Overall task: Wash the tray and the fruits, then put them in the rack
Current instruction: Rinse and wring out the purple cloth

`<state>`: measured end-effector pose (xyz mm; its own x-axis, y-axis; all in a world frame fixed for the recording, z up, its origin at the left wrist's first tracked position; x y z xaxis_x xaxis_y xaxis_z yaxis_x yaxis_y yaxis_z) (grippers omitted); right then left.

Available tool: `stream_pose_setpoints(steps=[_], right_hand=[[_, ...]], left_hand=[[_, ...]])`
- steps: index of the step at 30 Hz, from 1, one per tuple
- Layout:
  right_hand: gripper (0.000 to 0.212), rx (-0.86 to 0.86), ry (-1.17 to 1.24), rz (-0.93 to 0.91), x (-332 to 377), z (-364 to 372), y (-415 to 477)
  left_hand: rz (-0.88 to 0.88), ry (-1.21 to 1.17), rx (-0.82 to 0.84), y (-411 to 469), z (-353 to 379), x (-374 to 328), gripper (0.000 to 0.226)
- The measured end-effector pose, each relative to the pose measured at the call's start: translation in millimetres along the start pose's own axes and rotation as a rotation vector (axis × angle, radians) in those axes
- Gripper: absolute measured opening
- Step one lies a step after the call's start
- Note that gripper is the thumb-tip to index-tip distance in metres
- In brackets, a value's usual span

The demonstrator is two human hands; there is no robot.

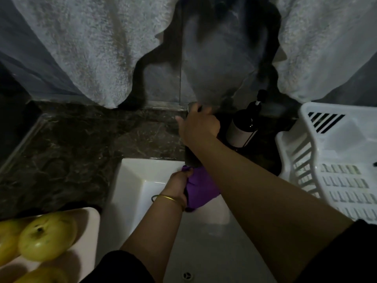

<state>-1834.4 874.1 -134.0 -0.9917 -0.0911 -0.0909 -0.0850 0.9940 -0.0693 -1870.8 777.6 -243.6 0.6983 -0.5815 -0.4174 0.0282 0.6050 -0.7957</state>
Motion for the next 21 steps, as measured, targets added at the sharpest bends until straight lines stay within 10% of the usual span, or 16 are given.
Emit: stream_pose_setpoints(steps=[21], right_hand=[[0.061,0.075,-0.03,0.036,6,-7,23]], left_hand=[[-0.061,0.235,0.039,37,-3,-7,0.044]])
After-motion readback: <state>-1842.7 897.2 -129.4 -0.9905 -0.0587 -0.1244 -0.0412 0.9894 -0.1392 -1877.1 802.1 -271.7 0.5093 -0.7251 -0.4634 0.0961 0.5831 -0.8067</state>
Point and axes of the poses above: each hand's wrist, its own y-axis towards the middle knuckle, its own z-axis out of the palm, x = y × z, the point moved 1 cm from there along y, towards the middle knuckle, and after that the axes turned 9 degrees about -y, right-handed, at the moved point
